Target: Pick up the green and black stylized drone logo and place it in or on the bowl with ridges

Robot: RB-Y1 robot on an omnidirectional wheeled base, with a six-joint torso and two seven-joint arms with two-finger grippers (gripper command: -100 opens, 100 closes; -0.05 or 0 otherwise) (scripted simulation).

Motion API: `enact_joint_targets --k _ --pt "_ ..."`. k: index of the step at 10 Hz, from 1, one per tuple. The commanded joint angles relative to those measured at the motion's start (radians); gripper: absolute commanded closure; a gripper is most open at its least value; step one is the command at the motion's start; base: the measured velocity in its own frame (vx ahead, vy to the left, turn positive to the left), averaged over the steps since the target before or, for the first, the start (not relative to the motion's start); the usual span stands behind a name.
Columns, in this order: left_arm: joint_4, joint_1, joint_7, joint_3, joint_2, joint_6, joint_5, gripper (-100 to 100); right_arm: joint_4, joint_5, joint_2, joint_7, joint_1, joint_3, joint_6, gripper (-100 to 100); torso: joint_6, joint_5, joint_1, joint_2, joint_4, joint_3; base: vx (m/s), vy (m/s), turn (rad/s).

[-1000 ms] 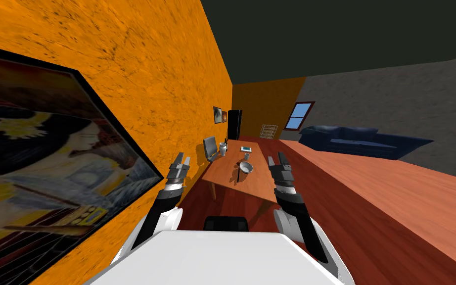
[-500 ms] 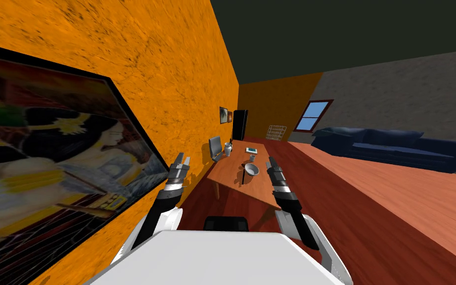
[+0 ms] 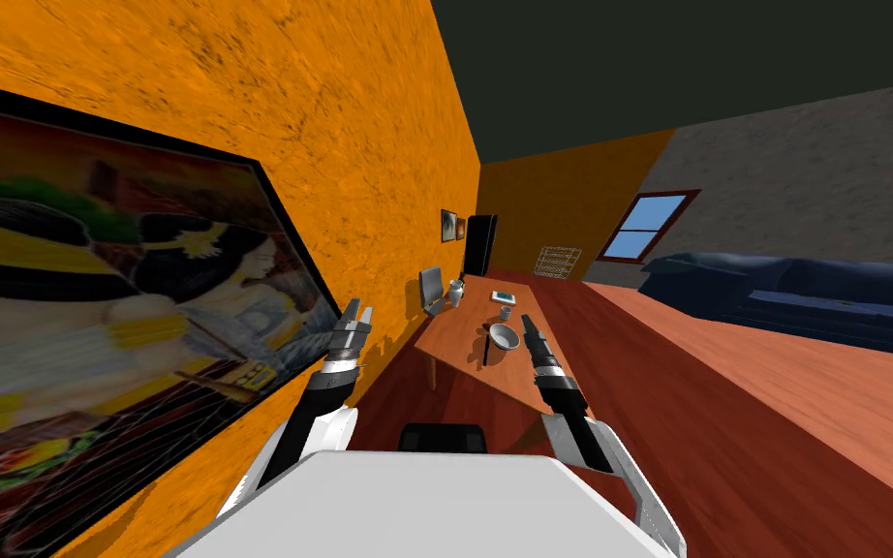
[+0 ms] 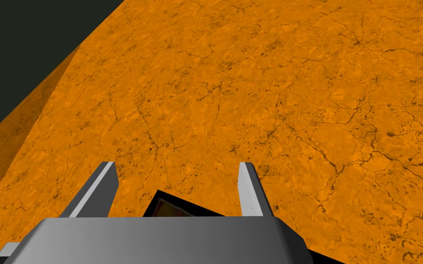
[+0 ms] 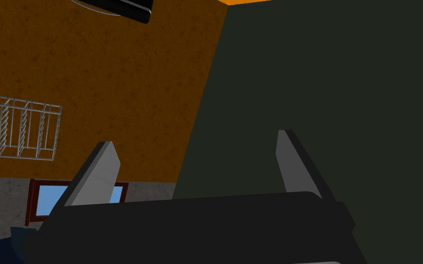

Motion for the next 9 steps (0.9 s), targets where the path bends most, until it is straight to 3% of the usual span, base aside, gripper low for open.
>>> enact_joint_targets --k 1,6,9 --pt "0.0 0.0 0.0 0.0 0.0 0.0 0.0 0 0.035 0.015 -0.007 0.004 -0.017 -0.012 0.015 -100 0.0 0.0 0.0 0.0 0.0 0.0 0.013 0.024 0.057" --pt "0.0 0.0 0.0 0.0 0.0 0.0 0.0 0 0.207 0.164 -0.007 0.049 -0.062 -0.074 0.131 -100 0.0 0.0 0.0 -0.001 0.0 -0.001 0.025 0.037 0.211" --pt "0.0 0.0 0.0 0.0 0.0 0.0 0.0 0 0.263 0.194 -0.006 0.058 -0.071 -0.087 0.155 -100 0.0 0.0 -0.001 0.0 0.0 0.0 0.011 0.023 0.09"
